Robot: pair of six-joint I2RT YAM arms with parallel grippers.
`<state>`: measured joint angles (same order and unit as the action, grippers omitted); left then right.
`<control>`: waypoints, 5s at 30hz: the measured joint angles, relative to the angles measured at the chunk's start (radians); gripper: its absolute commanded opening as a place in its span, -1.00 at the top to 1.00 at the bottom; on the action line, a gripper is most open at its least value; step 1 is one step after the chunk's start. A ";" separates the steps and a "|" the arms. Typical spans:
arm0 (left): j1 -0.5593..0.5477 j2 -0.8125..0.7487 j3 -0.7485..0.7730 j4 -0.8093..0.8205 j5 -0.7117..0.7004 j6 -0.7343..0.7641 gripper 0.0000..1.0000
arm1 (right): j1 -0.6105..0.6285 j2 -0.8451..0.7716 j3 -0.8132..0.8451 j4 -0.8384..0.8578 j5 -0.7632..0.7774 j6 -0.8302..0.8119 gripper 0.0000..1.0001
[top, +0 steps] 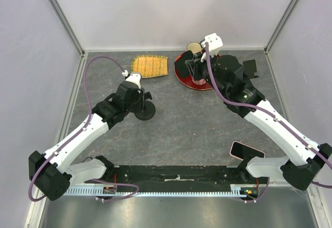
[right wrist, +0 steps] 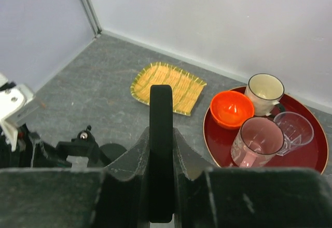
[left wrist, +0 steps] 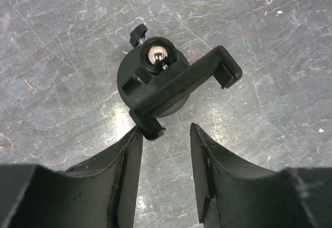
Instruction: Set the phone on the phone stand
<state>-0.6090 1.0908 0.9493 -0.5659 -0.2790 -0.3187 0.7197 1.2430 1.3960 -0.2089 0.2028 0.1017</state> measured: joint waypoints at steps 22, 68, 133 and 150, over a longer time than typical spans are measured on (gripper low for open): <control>0.026 0.053 0.035 0.015 0.049 0.195 0.95 | -0.005 -0.008 -0.057 -0.127 -0.190 -0.085 1.00; 0.047 -0.116 -0.074 0.053 0.436 0.329 0.38 | -0.005 -0.024 -0.055 -0.183 -0.497 -0.190 1.00; 0.155 -0.131 -0.122 0.096 0.650 0.426 0.95 | 0.179 0.471 0.185 -0.394 -1.131 -1.046 1.00; 0.149 -0.167 -0.141 0.111 0.584 0.417 0.95 | 0.156 0.522 0.278 -0.460 -1.059 -0.786 1.00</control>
<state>-0.4603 0.9234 0.8082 -0.4549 0.3046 0.0982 0.8753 1.7653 1.6745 -0.6689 -0.8566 -0.6842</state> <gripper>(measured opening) 0.181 0.218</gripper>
